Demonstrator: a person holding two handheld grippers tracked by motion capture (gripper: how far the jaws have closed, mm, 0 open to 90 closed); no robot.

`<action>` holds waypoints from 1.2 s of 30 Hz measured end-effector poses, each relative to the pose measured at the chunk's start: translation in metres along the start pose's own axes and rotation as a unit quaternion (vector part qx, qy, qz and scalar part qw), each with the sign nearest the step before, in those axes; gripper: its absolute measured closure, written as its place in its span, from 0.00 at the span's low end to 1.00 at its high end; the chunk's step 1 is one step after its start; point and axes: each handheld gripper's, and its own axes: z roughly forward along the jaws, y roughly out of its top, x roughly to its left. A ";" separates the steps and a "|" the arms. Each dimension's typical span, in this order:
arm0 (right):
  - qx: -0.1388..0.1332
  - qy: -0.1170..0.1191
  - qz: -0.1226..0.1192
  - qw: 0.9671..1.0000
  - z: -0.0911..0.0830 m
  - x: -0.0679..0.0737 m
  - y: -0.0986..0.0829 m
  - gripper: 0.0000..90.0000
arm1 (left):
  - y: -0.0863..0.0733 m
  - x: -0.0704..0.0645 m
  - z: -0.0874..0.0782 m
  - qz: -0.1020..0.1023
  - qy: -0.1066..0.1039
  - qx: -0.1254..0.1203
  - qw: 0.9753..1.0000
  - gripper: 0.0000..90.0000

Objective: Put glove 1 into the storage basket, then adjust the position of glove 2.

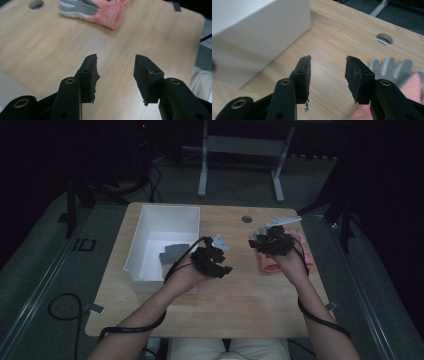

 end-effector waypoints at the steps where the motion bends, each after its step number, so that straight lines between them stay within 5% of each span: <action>1: 0.001 -0.004 0.001 1.000 0.000 -0.004 -0.002 0.61 | -0.003 -0.006 0.005 -0.004 -0.001 -0.003 1.000 0.53; 6: 0.008 -0.027 0.013 1.000 -0.001 -0.025 -0.016 0.64 | -0.016 -0.027 0.024 -0.010 0.008 -0.017 1.000 0.46; 15: 0.020 -0.053 0.027 0.998 0.000 -0.057 -0.037 0.64 | -0.045 -0.053 0.064 0.007 -0.045 0.004 0.999 0.11; 17: 0.019 -0.055 0.026 0.998 0.002 -0.062 -0.038 0.65 | -0.051 -0.058 0.070 -0.006 -0.047 -0.007 0.999 0.04; 23: 0.014 -0.063 0.009 0.998 0.016 -0.072 -0.040 0.67 | -0.068 -0.064 0.077 -0.007 -0.039 -0.026 0.999 0.01; 24: 0.017 -0.066 0.005 0.998 0.020 -0.073 -0.040 0.67 | -0.074 -0.064 0.078 -0.023 -0.034 -0.037 0.998 0.01; 27: 0.028 -0.073 -0.001 0.997 0.032 -0.077 -0.040 0.69 | -0.084 -0.065 0.078 -0.025 -0.015 -0.055 0.998 0.01; 31: 0.047 -0.076 0.001 0.996 0.049 -0.082 -0.041 0.70 | -0.096 -0.064 0.076 -0.057 -0.009 -0.080 0.995 0.01; 36: 0.058 -0.081 0.010 0.995 0.067 -0.087 -0.044 0.71 | -0.103 -0.068 0.077 -0.058 0.006 -0.085 0.995 0.01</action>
